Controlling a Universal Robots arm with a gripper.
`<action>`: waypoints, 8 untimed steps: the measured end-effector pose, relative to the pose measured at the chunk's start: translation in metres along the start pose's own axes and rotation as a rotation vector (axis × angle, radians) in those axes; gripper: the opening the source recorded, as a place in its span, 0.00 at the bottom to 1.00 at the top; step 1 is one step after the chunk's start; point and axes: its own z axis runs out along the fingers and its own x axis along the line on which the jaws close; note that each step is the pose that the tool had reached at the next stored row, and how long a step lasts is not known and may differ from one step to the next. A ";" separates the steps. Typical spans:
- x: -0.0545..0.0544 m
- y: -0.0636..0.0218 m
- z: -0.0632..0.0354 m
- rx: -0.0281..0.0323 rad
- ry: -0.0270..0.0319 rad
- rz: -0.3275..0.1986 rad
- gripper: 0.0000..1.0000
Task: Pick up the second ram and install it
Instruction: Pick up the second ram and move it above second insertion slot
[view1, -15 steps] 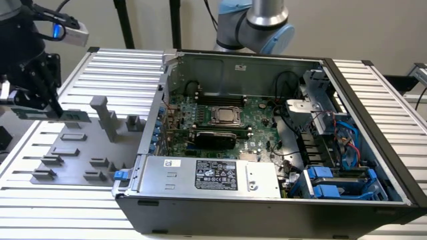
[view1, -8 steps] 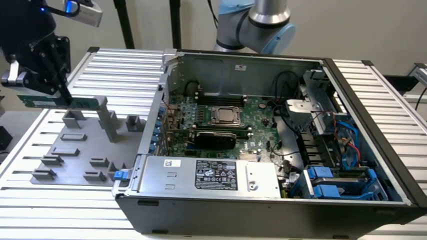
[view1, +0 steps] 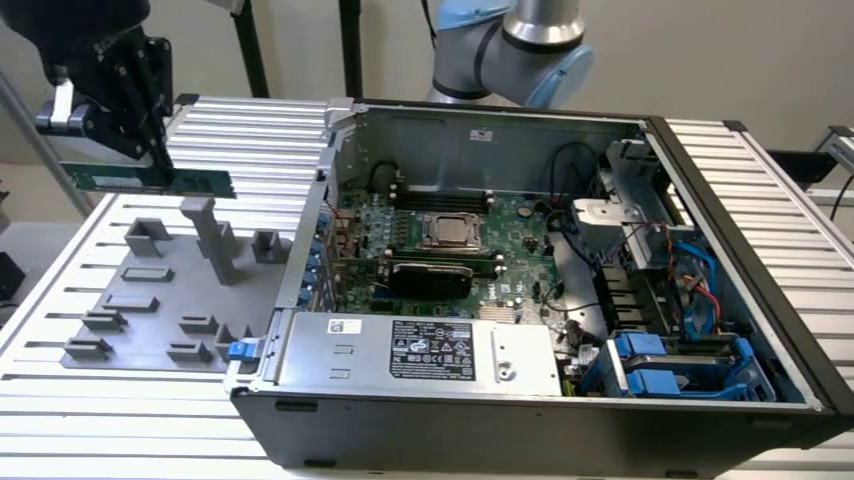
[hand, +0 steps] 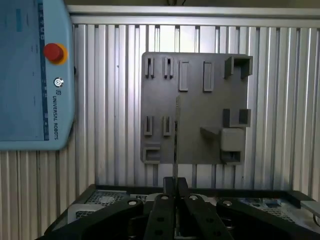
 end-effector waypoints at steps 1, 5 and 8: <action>0.000 -0.0046 -0.0016 0.0000 -0.0002 0.000 0.14; 0.000 -0.0227 -0.0057 0.0000 -0.0011 0.000 0.14; -0.001 -0.0365 -0.0069 0.0000 -0.0023 0.000 0.14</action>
